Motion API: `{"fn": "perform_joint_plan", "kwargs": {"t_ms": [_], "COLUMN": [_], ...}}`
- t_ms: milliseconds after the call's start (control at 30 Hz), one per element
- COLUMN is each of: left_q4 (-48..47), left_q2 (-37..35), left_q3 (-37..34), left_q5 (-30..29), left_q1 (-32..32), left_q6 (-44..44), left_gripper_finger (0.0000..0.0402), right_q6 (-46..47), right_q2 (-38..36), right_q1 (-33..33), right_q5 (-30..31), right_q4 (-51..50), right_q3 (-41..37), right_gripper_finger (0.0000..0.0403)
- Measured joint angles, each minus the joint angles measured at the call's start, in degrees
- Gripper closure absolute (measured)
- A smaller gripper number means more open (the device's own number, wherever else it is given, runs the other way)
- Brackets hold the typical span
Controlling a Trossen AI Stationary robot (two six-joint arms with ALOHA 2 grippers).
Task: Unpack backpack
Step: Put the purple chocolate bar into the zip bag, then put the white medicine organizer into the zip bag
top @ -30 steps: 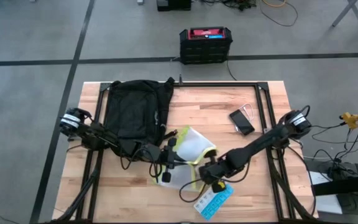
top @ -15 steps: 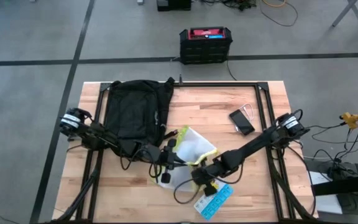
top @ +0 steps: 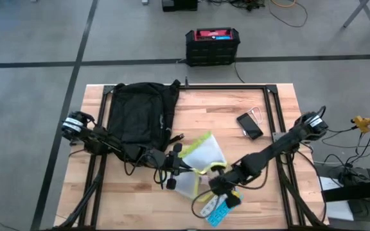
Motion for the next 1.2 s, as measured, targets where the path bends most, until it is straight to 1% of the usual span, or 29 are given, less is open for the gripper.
{"fn": "perform_joint_plan", "kwargs": {"t_ms": [100,200,400,500,567,667,733,833,967,1100,1200], "left_q4": [0.36,0.50,0.49,0.56,0.65,1.13,1.87,2.45,2.06,2.09,2.09], "left_q2": [0.00,0.02,0.02,0.02,0.02,0.57,1.53,3.47,5.37,5.68,5.68], "left_q3": [0.00,0.00,0.00,0.00,0.00,0.00,0.02,0.06,0.07,0.07,0.07], "left_q5": [-0.02,-0.04,-0.09,-0.11,-0.48,-0.61,-1.30,-3.98,-8.13,-9.99,-11.93], "left_q1": [0.00,0.00,0.00,0.00,0.00,0.00,0.00,-0.02,0.02,0.15,0.20], "left_q6": [0.00,-0.49,-2.84,-3.08,-3.83,-5.93,-7.16,-10.20,-13.11,-14.48,-15.21], "left_gripper_finger": [0.0402,0.0402,0.0402,0.0402,0.0402,0.0402,0.0402,0.0402,0.0402,0.0402,0.0402], "right_q6": [0.00,0.27,-0.31,-3.10,-4.13,-4.20,-4.15,-4.03,-3.52,-3.51,-3.42], "right_q2": [0.16,1.58,4.16,4.61,5.02,5.73,6.48,8.06,9.37,9.56,9.56], "right_q1": [0.14,-0.70,-0.72,-0.75,-0.90,-1.03,-1.18,-1.16,-1.35,-1.37,-1.37], "right_q5": [-5.25,-8.26,-8.99,-8.96,-8.59,-9.32,-11.44,-15.03,-18.18,-18.45,-18.45], "right_q4": [-0.07,0.11,0.13,0.35,0.43,0.94,2.02,3.67,4.03,5.53,5.60], "right_q3": [-0.02,-0.04,-0.09,-0.09,-0.09,-0.09,-0.09,-0.09,-0.13,-0.13,-0.13], "right_gripper_finger": [0.0375,0.0326,0.0218,0.0183,0.0169,0.0162,0.0163,0.0173,0.0193,0.0219,0.0252]}}
